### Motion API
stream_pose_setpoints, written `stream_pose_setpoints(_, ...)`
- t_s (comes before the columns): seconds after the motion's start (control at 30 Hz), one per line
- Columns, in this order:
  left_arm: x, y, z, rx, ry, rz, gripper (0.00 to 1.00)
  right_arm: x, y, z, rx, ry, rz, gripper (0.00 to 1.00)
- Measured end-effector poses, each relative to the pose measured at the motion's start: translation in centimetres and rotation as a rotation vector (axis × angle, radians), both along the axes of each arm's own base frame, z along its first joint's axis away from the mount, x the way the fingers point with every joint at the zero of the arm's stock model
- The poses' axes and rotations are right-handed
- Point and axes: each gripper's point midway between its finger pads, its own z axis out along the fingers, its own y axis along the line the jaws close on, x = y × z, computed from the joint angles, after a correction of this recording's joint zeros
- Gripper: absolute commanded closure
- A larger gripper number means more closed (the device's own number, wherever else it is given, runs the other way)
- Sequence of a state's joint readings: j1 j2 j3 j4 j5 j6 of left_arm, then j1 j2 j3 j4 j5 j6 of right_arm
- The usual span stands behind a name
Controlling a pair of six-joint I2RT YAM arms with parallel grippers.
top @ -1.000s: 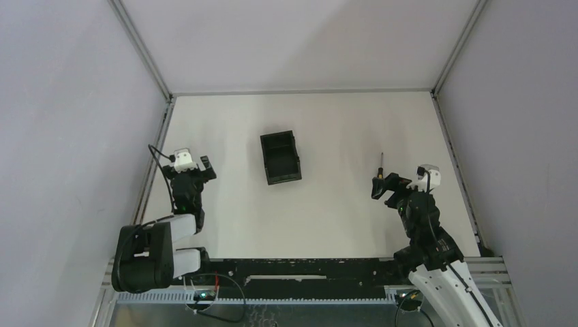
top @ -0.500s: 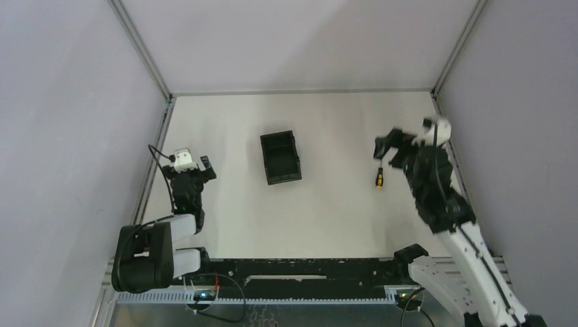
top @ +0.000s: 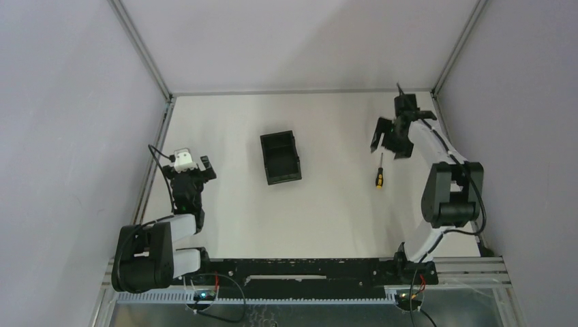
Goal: Put the screwdriver in the bin
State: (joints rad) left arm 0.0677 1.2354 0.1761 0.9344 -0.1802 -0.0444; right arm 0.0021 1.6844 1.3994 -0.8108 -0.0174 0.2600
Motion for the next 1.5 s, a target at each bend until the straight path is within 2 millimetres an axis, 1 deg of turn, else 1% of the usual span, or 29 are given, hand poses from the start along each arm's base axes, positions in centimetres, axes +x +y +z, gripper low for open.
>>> stream_pose_setpoints(0.07,0.0,0.0,0.0,0.0,0.0,0.0,0.0,-2.0,0.3,-3.4,0.014,0.122,0.01,0.16)
stream_pose_setpoints(0.13,0.0,0.0,0.0,0.0,0.0,0.0,0.0,-3.0,0.5,-5.3,0.014,0.189,0.015,0.19)
stream_pose_setpoints(0.2,0.0,0.0,0.0,0.0,0.0,0.0,0.0,-3.3,0.5,-6.4,0.007,0.224,0.017,0.25)
stream_pose_setpoints(0.33,0.0,0.0,0.0,0.0,0.0,0.0,0.0,-3.1,0.0,-8.6,-0.019,0.255,0.021,0.38)
stream_pose_setpoints(0.43,0.0,0.0,0.0,0.0,0.0,0.0,0.0,-3.4,-0.2,-10.5,-0.039,0.294,0.027,0.46)
stream_pose_setpoints(0.47,0.0,0.0,0.0,0.0,0.0,0.0,0.0,-3.6,-0.3,-11.0,-0.044,0.305,0.03,0.5)
stream_pose_setpoints(0.53,0.0,0.0,0.0,0.0,0.0,0.0,0.0,-3.5,-0.4,-11.1,-0.054,0.306,0.035,0.62)
stream_pose_setpoints(0.6,0.0,0.0,0.0,0.0,0.0,0.0,0.0,-3.4,-0.3,-11.1,-0.055,0.304,0.039,0.93)
stream_pose_setpoints(0.63,0.0,0.0,0.0,0.0,0.0,0.0,0.0,-3.4,-0.1,-11.1,-0.052,0.301,0.05,1.0)
stream_pose_setpoints(0.8,0.0,0.0,0.0,0.0,0.0,0.0,0.0,-3.4,-0.4,-10.8,-0.078,0.306,0.065,1.0)
stream_pose_setpoints(0.87,0.0,0.0,0.0,0.0,0.0,0.0,0.0,-3.4,-0.6,-9.9,-0.088,0.322,0.066,1.0)
stream_pose_setpoints(0.9,0.0,0.0,0.0,0.0,0.0,0.0,0.0,-3.3,-0.7,-9.1,-0.09,0.325,0.069,1.0)
stream_pose_setpoints(0.93,0.0,0.0,0.0,0.0,0.0,0.0,0.0,-2.8,-0.8,-7.9,-0.091,0.322,0.068,1.0)
stream_pose_setpoints(1.0,0.0,0.0,0.0,0.0,0.0,0.0,0.0,-1.4,-1.1,-4.8,-0.095,0.289,0.067,1.0)
stream_pose_setpoints(1.03,0.0,0.0,0.0,0.0,0.0,0.0,0.0,-0.4,-1.2,-2.7,-0.098,0.255,0.066,1.0)
stream_pose_setpoints(1.1,0.0,0.0,0.0,0.0,0.0,0.0,0.0,0.9,-1.2,0.5,-0.102,0.202,0.067,1.0)
stream_pose_setpoints(1.17,0.0,0.0,0.0,0.0,0.0,0.0,0.0,1.5,-1.4,4.0,-0.111,0.148,0.063,1.0)
stream_pose_setpoints(1.23,0.0,0.0,0.0,0.0,0.0,0.0,0.0,1.4,-1.5,6.5,-0.119,0.122,0.058,1.0)
stream_pose_setpoints(1.3,0.0,0.0,0.0,0.0,0.0,0.0,0.0,1.0,-1.5,7.8,-0.122,0.113,0.057,1.0)
stream_pose_setpoints(1.37,0.0,0.0,0.0,0.0,0.0,0.0,0.0,0.3,-1.1,8.5,-0.119,0.124,0.06,1.0)
stream_pose_setpoints(1.43,0.0,0.0,0.0,0.0,0.0,0.0,0.0,0.0,-0.5,8.3,-0.115,0.141,0.066,1.0)
stream_pose_setpoints(1.5,0.0,0.0,0.0,0.0,0.0,0.0,0.0,-0.2,1.2,7.9,-0.111,0.162,0.091,1.0)
